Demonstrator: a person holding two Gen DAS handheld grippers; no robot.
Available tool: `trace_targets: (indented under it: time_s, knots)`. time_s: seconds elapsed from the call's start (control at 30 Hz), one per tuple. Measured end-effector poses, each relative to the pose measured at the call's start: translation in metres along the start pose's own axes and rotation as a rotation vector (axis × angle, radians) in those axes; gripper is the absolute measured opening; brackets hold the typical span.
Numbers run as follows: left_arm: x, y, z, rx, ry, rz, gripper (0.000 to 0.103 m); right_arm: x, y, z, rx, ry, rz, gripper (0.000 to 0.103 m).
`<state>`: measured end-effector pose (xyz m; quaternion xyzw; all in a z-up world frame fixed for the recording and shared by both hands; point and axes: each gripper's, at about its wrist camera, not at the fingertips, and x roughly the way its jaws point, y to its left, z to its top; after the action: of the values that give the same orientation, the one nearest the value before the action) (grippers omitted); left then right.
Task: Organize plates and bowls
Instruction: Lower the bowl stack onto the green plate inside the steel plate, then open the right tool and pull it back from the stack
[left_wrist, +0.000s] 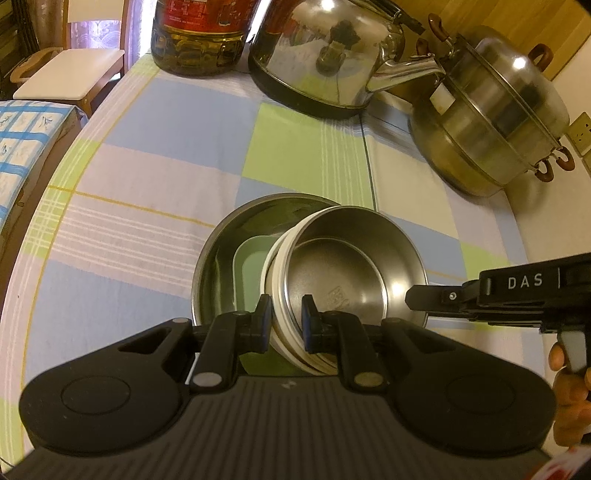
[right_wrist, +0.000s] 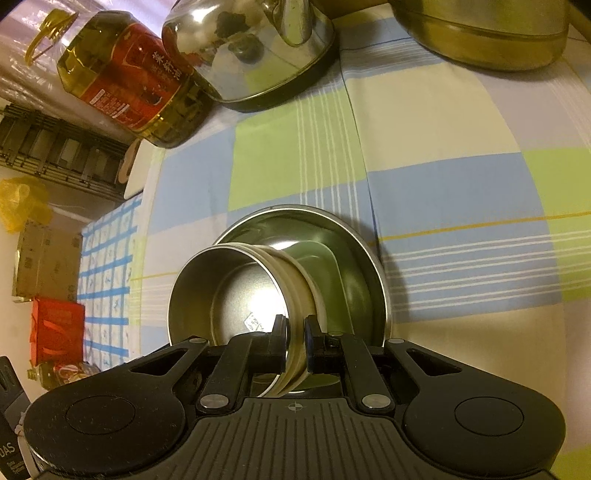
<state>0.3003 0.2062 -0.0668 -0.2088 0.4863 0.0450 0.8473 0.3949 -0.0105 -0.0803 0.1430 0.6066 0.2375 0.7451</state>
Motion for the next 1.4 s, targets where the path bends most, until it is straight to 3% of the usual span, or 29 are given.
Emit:
trace_targets:
  time_s: [0.63, 0.73, 0.8, 0.87, 1.0, 1.17, 1.33, 1.4]
  knots:
    - [-0.006, -0.004, 0.003, 0.091, -0.022, -0.005, 0.015, -0.005, 0.001, -0.010, 0.016, -0.059, -0.005, 0.012]
    - [-0.011, -0.004, 0.005, 0.111, -0.033, -0.014, 0.017, -0.011, 0.001, -0.016, 0.028, -0.100, 0.003, 0.032]
    - [-0.018, -0.004, 0.005, 0.132, -0.050, -0.019, 0.020, -0.017, 0.001, -0.021, 0.033, -0.136, 0.014, 0.054]
    - [-0.027, -0.005, 0.003, 0.159, -0.072, -0.029, 0.020, -0.025, 0.003, -0.028, 0.036, -0.180, 0.032, 0.057]
    - [-0.051, -0.008, -0.007, 0.258, -0.151, -0.043, 0.030, -0.048, 0.009, -0.056, 0.008, -0.301, 0.035, 0.061]
    - [-0.077, -0.010, -0.030, 0.387, -0.220, -0.048, 0.038, -0.072, 0.030, -0.109, -0.083, -0.474, -0.061, 0.062]
    - [-0.098, -0.004, -0.059, 0.466, -0.249, -0.077, 0.046, -0.079, 0.040, -0.165, -0.095, -0.531, -0.114, 0.062]
    - [-0.107, -0.002, -0.073, 0.483, -0.254, -0.078, 0.057, -0.079, 0.040, -0.184, -0.076, -0.531, -0.095, 0.062]
